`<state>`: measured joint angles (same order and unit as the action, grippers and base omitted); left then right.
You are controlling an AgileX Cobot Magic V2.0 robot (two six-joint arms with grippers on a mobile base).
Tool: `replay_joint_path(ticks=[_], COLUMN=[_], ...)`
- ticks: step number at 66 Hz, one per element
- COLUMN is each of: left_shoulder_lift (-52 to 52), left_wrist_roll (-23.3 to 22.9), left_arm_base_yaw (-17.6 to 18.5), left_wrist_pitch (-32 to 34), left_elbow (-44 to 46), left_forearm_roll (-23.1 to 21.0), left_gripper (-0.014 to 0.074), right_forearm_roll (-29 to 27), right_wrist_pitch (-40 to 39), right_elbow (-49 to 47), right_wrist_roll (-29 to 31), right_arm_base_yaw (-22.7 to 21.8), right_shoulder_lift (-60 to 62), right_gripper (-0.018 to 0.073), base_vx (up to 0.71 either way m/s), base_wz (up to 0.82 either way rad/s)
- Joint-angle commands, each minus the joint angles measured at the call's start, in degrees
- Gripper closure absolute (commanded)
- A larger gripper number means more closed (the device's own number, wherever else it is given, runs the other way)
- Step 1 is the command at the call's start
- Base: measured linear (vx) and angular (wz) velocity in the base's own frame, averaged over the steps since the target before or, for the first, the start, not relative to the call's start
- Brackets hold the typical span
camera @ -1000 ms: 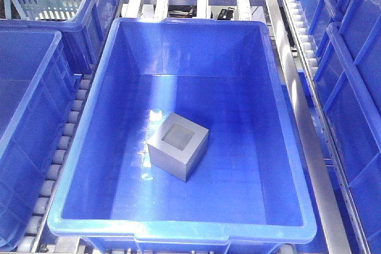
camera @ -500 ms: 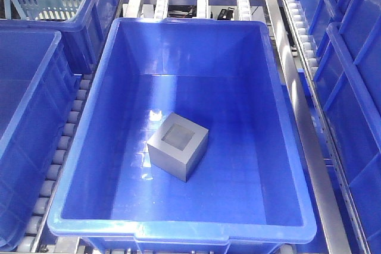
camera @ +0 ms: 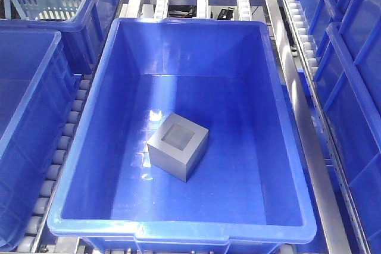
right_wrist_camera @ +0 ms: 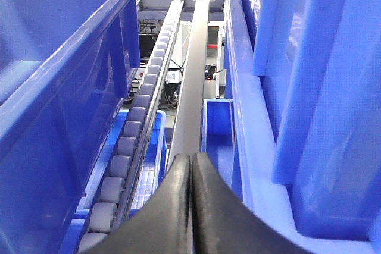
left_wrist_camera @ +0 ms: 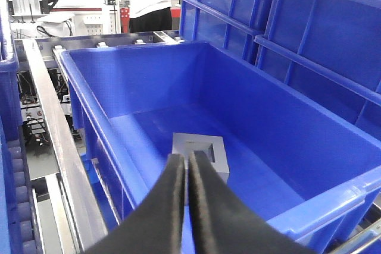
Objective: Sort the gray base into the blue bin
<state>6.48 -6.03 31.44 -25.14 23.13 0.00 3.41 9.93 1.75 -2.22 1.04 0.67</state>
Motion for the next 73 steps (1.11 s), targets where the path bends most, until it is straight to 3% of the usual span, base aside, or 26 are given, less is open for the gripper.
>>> replay_joint_path(ticks=[1,8,12,31,42,55,73], left_shoulder_lift=[0.6,0.6,0.6,-2.3,-4.3,-8.0,-8.0], left_wrist_roll=[-0.2,-0.1,0.0,0.0,0.0,-0.2,0.3], left_arm_base_yaw=[0.1,-0.3,-2.6,-25.4,-33.2,-34.5,-33.3], left_wrist_pitch=[4.0,4.5,5.1,7.0,11.8,23.3,21.1], left_elbow=[1.4,0.3,-0.6,-9.9,-16.4,-26.3,-26.4], left_forearm_roll=[-0.7,0.0,-0.3,-0.5,-0.5,0.3,0.0], left_gripper=[0.0603,0.0603,0.0603,0.0603,0.0603,0.0603,0.0602], right_forearm_roll=[0.4,0.4,0.4,0.4,0.4,0.4,0.4], right_wrist_pitch=[-4.3,-4.3,-4.3,-4.3,-4.3,-4.3,-4.3], right_elbow=[0.8,0.8,0.8,0.8,0.8,0.8,0.8], right_wrist_roll=[0.3,0.3,0.3,0.3,0.3,0.3,0.3], right_arm_base_yaw=[-0.3,-0.3,-0.3,-0.3,-0.3,-0.3,-0.3], right_shoulder_lift=[0.7,0.7,0.7,0.7,0.7,0.7,0.7], right_gripper=[0.0568,0.0568,0.0568,0.0568,0.0568,0.0568,0.0568], base_vx=[0.00,0.00,0.00,0.00,0.00,0.00,0.00], base_wz=[0.00,0.00,0.00,0.00,0.00,0.00,0.00])
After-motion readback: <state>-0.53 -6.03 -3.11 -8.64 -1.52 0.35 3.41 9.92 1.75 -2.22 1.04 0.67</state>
